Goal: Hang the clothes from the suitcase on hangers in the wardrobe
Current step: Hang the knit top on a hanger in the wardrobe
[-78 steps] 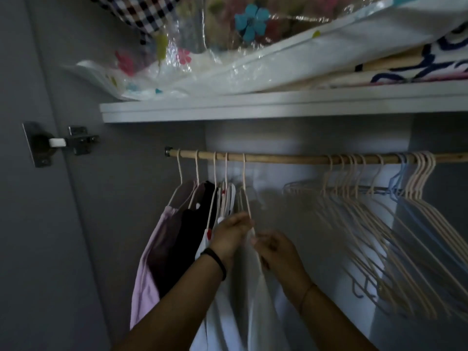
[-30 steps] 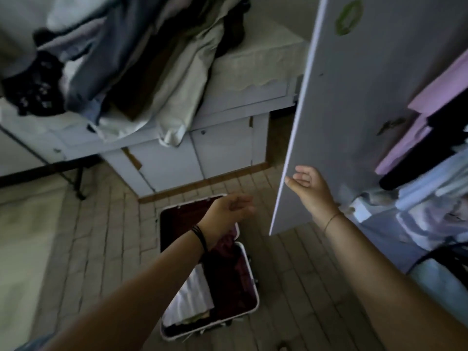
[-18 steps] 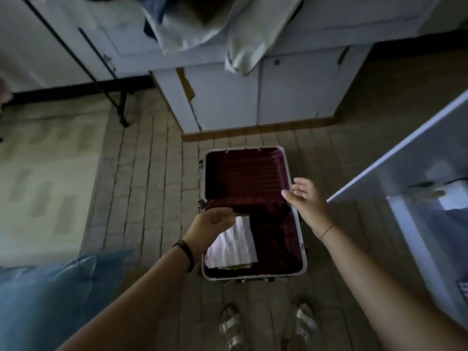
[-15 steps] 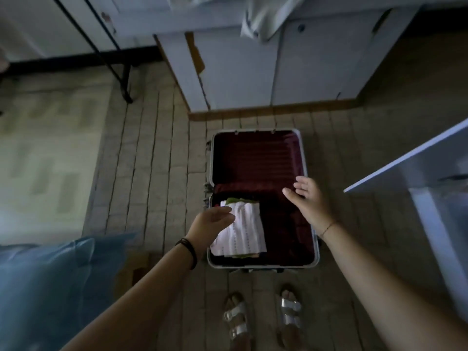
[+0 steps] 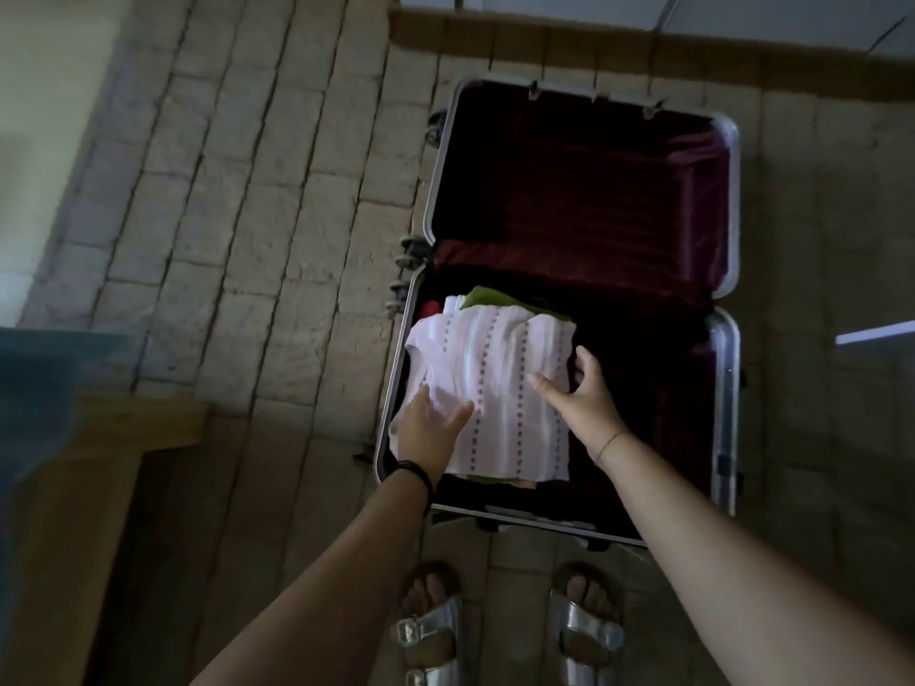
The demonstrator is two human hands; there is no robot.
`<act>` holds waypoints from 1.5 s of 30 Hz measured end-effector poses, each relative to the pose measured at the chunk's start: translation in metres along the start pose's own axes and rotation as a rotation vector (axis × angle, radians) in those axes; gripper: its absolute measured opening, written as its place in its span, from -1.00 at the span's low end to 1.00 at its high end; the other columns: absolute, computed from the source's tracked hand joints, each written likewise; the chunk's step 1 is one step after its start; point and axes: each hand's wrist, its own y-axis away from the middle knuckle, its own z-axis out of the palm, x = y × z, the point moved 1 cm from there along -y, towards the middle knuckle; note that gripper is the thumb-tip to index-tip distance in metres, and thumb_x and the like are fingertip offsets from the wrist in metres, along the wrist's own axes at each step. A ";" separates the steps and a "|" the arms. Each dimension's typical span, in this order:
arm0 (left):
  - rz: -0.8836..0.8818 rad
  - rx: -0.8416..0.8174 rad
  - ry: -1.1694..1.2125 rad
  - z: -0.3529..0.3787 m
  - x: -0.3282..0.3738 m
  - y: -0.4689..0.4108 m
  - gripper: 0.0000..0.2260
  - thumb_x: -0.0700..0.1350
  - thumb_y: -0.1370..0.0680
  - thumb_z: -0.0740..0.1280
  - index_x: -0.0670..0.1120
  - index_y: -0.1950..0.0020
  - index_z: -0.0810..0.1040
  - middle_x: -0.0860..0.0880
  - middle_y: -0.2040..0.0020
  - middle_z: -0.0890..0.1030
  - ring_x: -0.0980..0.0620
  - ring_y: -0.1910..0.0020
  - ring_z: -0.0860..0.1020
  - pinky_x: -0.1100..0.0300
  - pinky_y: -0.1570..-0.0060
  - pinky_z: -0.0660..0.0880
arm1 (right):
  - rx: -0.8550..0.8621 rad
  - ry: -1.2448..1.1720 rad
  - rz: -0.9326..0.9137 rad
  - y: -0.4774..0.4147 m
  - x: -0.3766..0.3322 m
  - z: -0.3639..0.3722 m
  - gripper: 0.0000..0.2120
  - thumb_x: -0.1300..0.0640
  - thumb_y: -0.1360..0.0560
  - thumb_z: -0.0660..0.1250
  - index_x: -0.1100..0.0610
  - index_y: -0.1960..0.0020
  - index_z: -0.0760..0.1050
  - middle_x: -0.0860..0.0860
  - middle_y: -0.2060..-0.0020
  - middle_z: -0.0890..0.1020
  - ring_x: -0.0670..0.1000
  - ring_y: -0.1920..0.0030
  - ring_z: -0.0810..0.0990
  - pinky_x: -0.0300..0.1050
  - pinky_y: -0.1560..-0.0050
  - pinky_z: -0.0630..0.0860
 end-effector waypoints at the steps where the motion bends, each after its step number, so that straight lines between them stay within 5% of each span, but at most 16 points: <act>1: 0.001 0.013 -0.002 0.005 -0.006 -0.008 -0.32 0.05 -0.48 0.41 -0.12 -0.51 0.21 -0.10 -0.46 0.31 -0.05 -0.42 0.30 0.12 -0.35 0.26 | 0.004 -0.021 0.030 -0.009 0.012 0.006 -0.04 -0.19 -0.30 0.48 -0.06 -0.52 0.01 0.00 -0.47 0.22 0.03 -0.41 0.30 0.11 -0.37 0.33; 8: 0.003 0.106 -0.035 0.010 -0.009 -0.022 -0.46 0.09 -0.45 0.42 -0.14 -0.34 0.44 -0.10 -0.25 0.52 -0.07 -0.24 0.48 0.04 -0.28 0.39 | 0.148 -0.074 0.007 -0.011 0.027 0.026 -0.38 0.06 -0.32 0.54 0.12 -0.28 0.35 -0.01 -0.05 0.56 0.00 -0.03 0.58 -0.14 0.06 0.50; 10: 0.012 0.103 -0.034 0.007 0.000 -0.014 -0.68 0.05 -0.45 0.44 -0.20 0.04 0.55 -0.15 0.13 0.56 -0.09 0.13 0.54 0.03 0.06 0.48 | 0.161 -0.091 0.025 0.001 0.014 0.024 -0.44 0.07 -0.33 0.54 0.15 -0.24 0.40 -0.01 -0.01 0.58 -0.01 0.05 0.60 -0.14 0.08 0.51; 12: 0.031 0.114 0.009 0.001 0.007 -0.004 -0.62 -0.02 -0.46 0.43 -0.12 0.36 0.29 -0.05 0.40 0.33 0.00 0.41 0.32 0.16 0.35 0.30 | 0.046 -0.198 0.064 0.018 -0.005 0.019 -0.59 0.10 -0.35 0.52 0.15 -0.15 0.52 0.02 0.04 0.65 -0.01 0.12 0.65 -0.14 0.14 0.56; 14: 0.028 0.130 0.073 -0.011 0.017 0.012 -0.65 -0.05 -0.48 0.41 -0.10 0.36 0.28 -0.02 0.40 0.33 0.04 0.40 0.32 0.23 0.40 0.28 | -0.119 -0.372 0.116 0.039 -0.028 0.012 -0.59 0.05 -0.30 0.53 0.12 -0.10 0.57 0.08 0.03 0.69 0.04 0.08 0.69 -0.14 0.20 0.59; 18: 0.006 0.128 0.193 -0.038 0.044 0.052 -0.69 0.00 -0.46 0.44 -0.11 0.29 0.37 0.02 0.33 0.42 0.08 0.34 0.42 0.36 0.37 0.39 | -0.342 -0.556 0.143 0.089 -0.078 -0.001 -0.20 -0.14 -0.02 0.64 0.12 -0.19 0.55 0.09 -0.06 0.67 0.06 -0.07 0.65 -0.10 0.13 0.61; 20: -0.105 0.072 0.283 -0.051 0.058 0.076 -0.52 0.15 -0.36 0.50 -0.19 -0.02 0.50 -0.04 0.06 0.57 -0.01 0.11 0.58 0.11 0.09 0.58 | -0.403 -0.634 0.136 0.120 -0.104 -0.006 -0.19 -0.17 -0.02 0.63 0.10 -0.20 0.53 0.10 -0.09 0.66 0.07 -0.11 0.63 -0.05 0.08 0.61; 22: -0.281 -0.114 0.504 -0.061 0.075 0.103 -0.23 0.29 -0.25 0.52 -0.10 -0.32 0.44 -0.10 -0.17 0.60 -0.11 -0.09 0.61 -0.12 -0.08 0.56 | -0.447 -0.707 0.118 0.153 -0.131 -0.012 -0.22 -0.19 -0.04 0.61 0.08 -0.18 0.54 0.11 -0.10 0.65 0.08 -0.11 0.63 -0.02 0.08 0.61; 24: -0.336 -0.308 0.686 -0.074 0.104 0.137 -0.39 0.30 -0.36 0.42 0.00 -0.31 0.49 -0.14 -0.21 0.60 -0.16 -0.18 0.57 -0.18 -0.16 0.50 | -0.478 -0.742 0.083 0.188 -0.159 -0.021 -0.22 -0.19 -0.05 0.61 0.06 -0.20 0.53 0.12 -0.11 0.65 0.10 -0.11 0.63 0.01 0.09 0.61; 27: -0.254 -0.393 0.776 -0.095 0.148 0.181 -0.56 0.20 -0.51 0.29 -0.04 -0.25 0.55 -0.17 -0.18 0.62 -0.16 -0.14 0.59 -0.11 -0.14 0.50 | -0.501 -0.722 0.032 0.235 -0.199 -0.038 -0.27 -0.18 -0.06 0.61 0.01 -0.18 0.57 0.12 -0.15 0.62 0.11 -0.16 0.60 0.05 0.04 0.59; 30: -0.081 -0.359 0.735 -0.119 0.197 0.220 -0.49 0.15 -0.45 0.40 -0.08 -0.32 0.50 -0.18 -0.20 0.60 -0.18 -0.19 0.57 -0.17 -0.22 0.46 | -0.516 -0.724 -0.024 0.272 -0.237 -0.064 -0.31 -0.09 -0.10 0.63 0.01 -0.20 0.57 0.12 -0.20 0.59 0.13 -0.21 0.57 0.12 -0.10 0.55; 32: 0.037 -0.309 0.697 -0.139 0.233 0.250 -0.50 0.12 -0.45 0.41 -0.10 -0.30 0.51 -0.20 -0.18 0.61 -0.18 -0.16 0.58 -0.19 -0.19 0.48 | -0.459 -0.694 -0.079 0.297 -0.266 -0.087 -0.24 -0.07 -0.11 0.63 0.03 -0.27 0.50 0.07 -0.23 0.58 0.06 -0.23 0.55 0.12 -0.23 0.46; 35: 0.199 -0.308 0.627 -0.169 0.291 0.302 -0.58 0.05 -0.49 0.37 -0.17 -0.24 0.54 -0.23 -0.11 0.63 -0.18 -0.10 0.61 -0.08 -0.08 0.56 | -0.249 -0.552 -0.172 0.333 -0.312 -0.127 -0.17 -0.12 -0.09 0.61 -0.02 -0.30 0.43 -0.04 -0.22 0.58 -0.14 -0.16 0.58 -0.10 -0.15 0.40; 38: 0.302 -0.373 0.542 -0.191 0.337 0.361 -0.58 0.04 -0.47 0.37 -0.22 -0.19 0.56 -0.30 -0.08 0.63 -0.24 -0.06 0.61 -0.07 -0.04 0.58 | -0.222 -0.412 -0.294 0.369 -0.354 -0.154 0.01 -0.25 -0.08 0.59 -0.04 -0.43 0.28 -0.02 -0.40 0.40 -0.03 -0.41 0.34 0.11 -0.41 0.26; 41: 0.364 -0.433 0.444 -0.202 0.366 0.418 -0.56 0.08 -0.45 0.38 -0.22 -0.16 0.57 -0.30 -0.04 0.64 -0.24 -0.05 0.62 -0.10 -0.07 0.57 | -0.264 -0.319 -0.362 0.412 -0.396 -0.161 0.10 -0.36 -0.02 0.54 -0.10 -0.46 0.21 -0.10 -0.41 0.32 -0.06 -0.41 0.27 0.06 -0.45 0.17; 45: 0.469 -0.565 0.322 -0.208 0.389 0.482 -0.57 0.13 -0.45 0.38 -0.16 -0.14 0.58 -0.25 -0.07 0.65 -0.19 -0.06 0.63 -0.08 -0.09 0.56 | -0.401 -0.441 -0.368 0.467 -0.428 -0.163 -0.20 -0.17 -0.31 0.48 0.02 -0.44 0.26 0.15 -0.35 0.46 0.14 -0.33 0.46 0.18 -0.35 0.35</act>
